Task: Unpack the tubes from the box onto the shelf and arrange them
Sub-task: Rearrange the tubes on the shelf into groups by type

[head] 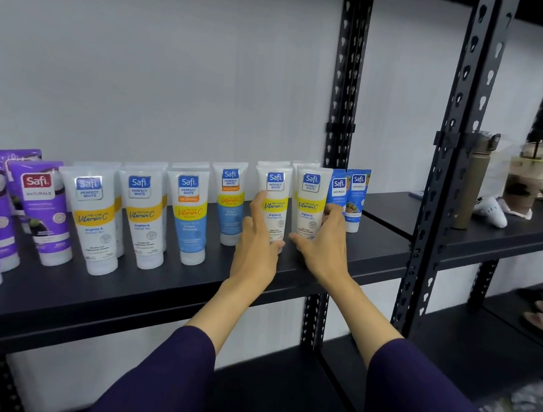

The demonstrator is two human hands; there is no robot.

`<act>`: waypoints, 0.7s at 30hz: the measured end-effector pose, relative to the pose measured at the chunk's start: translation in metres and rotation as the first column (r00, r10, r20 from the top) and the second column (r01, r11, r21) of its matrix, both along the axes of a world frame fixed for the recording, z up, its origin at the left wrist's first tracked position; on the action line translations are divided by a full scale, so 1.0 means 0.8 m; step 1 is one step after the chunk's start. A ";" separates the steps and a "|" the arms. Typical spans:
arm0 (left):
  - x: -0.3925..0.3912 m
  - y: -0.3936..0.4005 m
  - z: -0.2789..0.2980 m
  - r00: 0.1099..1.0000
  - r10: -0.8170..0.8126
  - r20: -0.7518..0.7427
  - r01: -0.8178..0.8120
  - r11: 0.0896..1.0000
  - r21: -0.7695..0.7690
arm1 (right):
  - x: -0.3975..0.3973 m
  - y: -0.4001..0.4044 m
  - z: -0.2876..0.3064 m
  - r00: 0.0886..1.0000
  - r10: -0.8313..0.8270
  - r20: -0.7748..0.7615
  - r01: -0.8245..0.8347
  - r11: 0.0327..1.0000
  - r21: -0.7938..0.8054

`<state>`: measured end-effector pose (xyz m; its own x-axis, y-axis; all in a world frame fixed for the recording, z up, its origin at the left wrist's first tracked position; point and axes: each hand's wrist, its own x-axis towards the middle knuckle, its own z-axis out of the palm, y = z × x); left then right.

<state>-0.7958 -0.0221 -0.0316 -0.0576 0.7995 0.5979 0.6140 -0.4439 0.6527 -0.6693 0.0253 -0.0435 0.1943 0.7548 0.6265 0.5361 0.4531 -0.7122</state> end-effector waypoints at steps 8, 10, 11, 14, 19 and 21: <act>0.006 0.013 0.000 1.000 -0.007 0.015 0.007 1.000 -0.027 | 0.005 0.006 -0.004 0.999 0.009 -0.035 -0.010 1.000 -0.012; 0.006 0.015 0.001 1.000 -0.011 0.026 0.012 1.000 -0.028 | 0.005 0.008 -0.004 0.999 -0.008 -0.037 0.008 1.000 -0.015; 0.006 0.015 0.001 0.999 -0.010 0.032 0.011 1.000 -0.028 | 0.005 0.010 -0.004 0.999 -0.017 -0.038 0.016 1.000 -0.019; 0.007 0.015 0.001 0.999 0.004 0.038 -0.003 0.999 -0.032 | 0.005 0.009 -0.003 0.999 -0.019 -0.026 0.019 1.000 -0.019; 0.008 0.014 -0.001 1.000 0.026 0.018 -0.026 0.999 -0.026 | 0.004 0.004 -0.002 0.999 -0.016 -0.036 0.016 1.000 -0.018; 0.008 0.014 -0.001 0.999 0.029 0.018 -0.029 0.999 -0.029 | 0.003 0.001 -0.001 0.999 -0.029 -0.039 0.028 0.999 -0.028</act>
